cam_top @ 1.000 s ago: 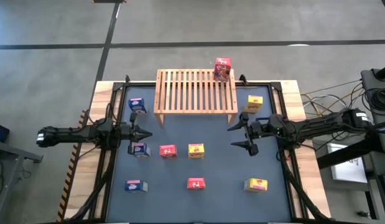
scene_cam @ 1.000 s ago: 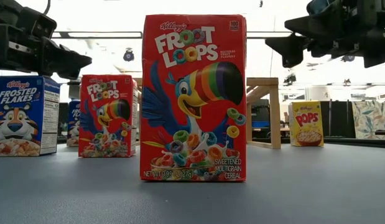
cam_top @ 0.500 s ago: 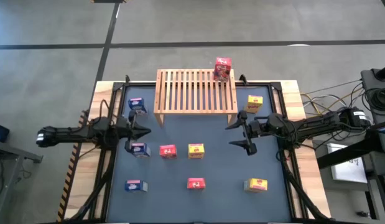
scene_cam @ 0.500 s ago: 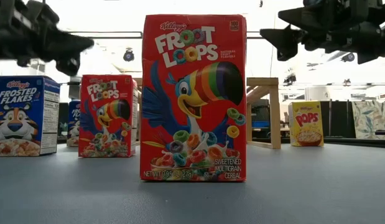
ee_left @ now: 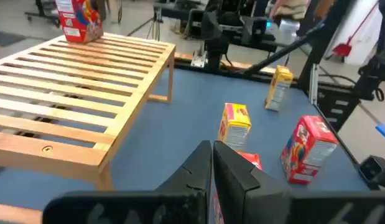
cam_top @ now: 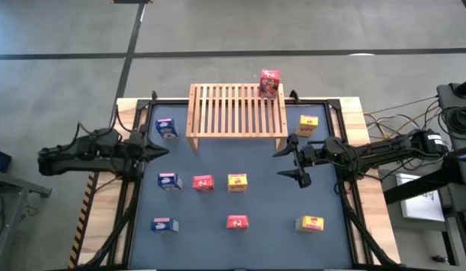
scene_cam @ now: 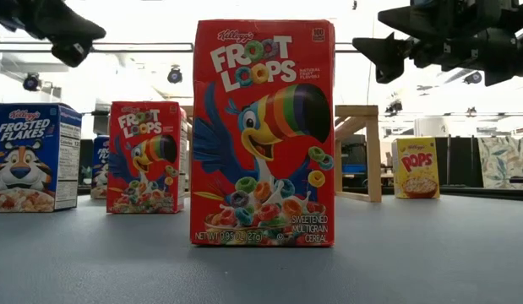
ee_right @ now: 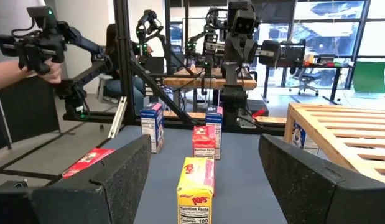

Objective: Stack cereal on shelf
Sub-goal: Put the middle blue cereal box on the shelf

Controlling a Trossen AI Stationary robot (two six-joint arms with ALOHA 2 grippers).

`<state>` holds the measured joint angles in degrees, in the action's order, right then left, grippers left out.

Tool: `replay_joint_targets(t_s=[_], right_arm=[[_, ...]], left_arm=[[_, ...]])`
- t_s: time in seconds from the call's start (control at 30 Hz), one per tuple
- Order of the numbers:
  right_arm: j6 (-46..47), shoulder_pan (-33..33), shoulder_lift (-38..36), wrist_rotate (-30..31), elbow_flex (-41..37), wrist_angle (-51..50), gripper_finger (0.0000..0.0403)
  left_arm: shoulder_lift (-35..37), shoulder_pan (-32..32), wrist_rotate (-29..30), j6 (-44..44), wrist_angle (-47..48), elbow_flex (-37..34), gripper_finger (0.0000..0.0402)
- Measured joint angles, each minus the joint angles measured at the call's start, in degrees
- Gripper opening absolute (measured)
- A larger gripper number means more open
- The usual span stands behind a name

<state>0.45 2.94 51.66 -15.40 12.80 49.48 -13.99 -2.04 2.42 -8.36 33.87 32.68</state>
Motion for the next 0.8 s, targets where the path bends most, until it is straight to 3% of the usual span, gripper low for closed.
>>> replay_joint_targets(t_s=[0.27, 0.37, 0.47, 0.6, 0.8], right_arm=[[-1.1, -0.3, 0.0, 0.0, 0.0, -1.2, 0.0286], [-1.7, -0.3, -0.1, 0.0, 0.5, -1.3, 0.0286], [-2.8, -0.4, -0.3, 0.0, 1.5, -0.8, 0.0286], [-4.1, -0.8, -0.3, 0.0, 2.8, -1.0, 0.0286], [-4.6, -1.2, -0.2, 0.0, 2.7, -1.3, 0.0286]], left_arm=[[-12.2, 0.0, 2.7, -8.8, 25.6, 16.6, 0.0000], [-17.2, 0.0, -1.2, -14.1, 32.8, 18.5, 0.0000], [-21.2, 0.0, -7.3, -18.2, 35.7, 20.7, 0.0000], [-25.0, 1.9, -7.3, -19.6, 36.2, 22.6, 0.0000], [-26.5, 12.1, 2.5, -22.4, 29.2, 20.9, 0.0000]])
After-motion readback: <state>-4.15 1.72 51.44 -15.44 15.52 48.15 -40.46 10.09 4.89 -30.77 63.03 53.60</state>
